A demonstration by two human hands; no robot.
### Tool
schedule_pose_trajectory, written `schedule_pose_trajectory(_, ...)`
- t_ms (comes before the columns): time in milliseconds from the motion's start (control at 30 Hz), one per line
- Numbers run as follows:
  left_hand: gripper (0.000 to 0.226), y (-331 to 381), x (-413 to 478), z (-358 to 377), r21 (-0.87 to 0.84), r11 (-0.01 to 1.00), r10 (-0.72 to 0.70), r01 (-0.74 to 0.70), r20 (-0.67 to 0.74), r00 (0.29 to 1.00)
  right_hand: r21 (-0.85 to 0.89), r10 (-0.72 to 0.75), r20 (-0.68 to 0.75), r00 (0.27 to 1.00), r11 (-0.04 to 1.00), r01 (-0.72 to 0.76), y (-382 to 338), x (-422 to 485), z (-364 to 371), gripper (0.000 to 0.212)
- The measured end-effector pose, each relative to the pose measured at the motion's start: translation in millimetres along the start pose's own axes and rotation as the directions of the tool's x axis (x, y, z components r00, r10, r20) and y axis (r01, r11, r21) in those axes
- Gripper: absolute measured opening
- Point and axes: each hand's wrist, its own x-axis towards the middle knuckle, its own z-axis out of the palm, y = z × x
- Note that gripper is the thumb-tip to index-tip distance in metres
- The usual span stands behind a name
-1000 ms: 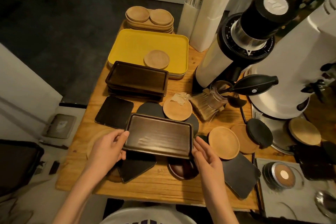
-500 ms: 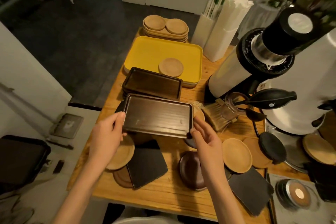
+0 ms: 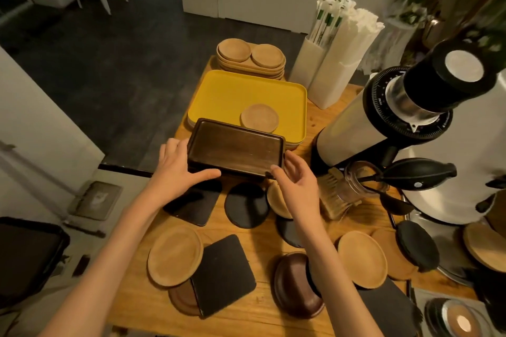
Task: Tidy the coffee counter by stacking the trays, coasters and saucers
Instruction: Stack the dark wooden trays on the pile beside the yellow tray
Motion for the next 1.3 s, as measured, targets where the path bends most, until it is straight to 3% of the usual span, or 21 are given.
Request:
schedule_pose_trajectory(133,0.087,-5,4,10,-0.061,0.998,0.027,-0.031,-0.077,0.997,-0.025,-0.021,0.018,1.0,0.999,0.021,10,7,8,0.053)
schedule_pose_trajectory(400,0.087,-10,12,12,-0.22,0.975,0.021,-0.03,-0.043,0.999,-0.143,-0.07,0.01,0.997,0.987,0.071,20,16,16,0.072)
schedule_pose_trajectory(967,0.08,-16,10,13,-0.289,0.954,0.049,-0.078,-0.106,0.993,-0.187,-0.133,-0.013,0.991,0.974,0.128,28,15,23,0.07)
schedule_pose_trajectory(1100,0.08,-28,4,9,-0.267,0.964,-0.038,0.003,-0.128,0.991,-0.273,-0.129,-0.015,0.991,0.954,0.121,27,8,16,0.07)
schedule_pose_trajectory(1200,0.072,-40,-4,5,-0.304,0.953,-0.061,0.016,-0.141,0.988,-0.204,-0.102,-0.011,0.995,0.974,0.097,26,-1,7,0.067)
schedule_pose_trajectory(1300,0.051,-52,-17,4,-0.288,0.957,-0.067,0.005,-0.208,0.976,-0.194,-0.099,0.011,0.995,0.976,0.099,23,-18,-2,0.049)
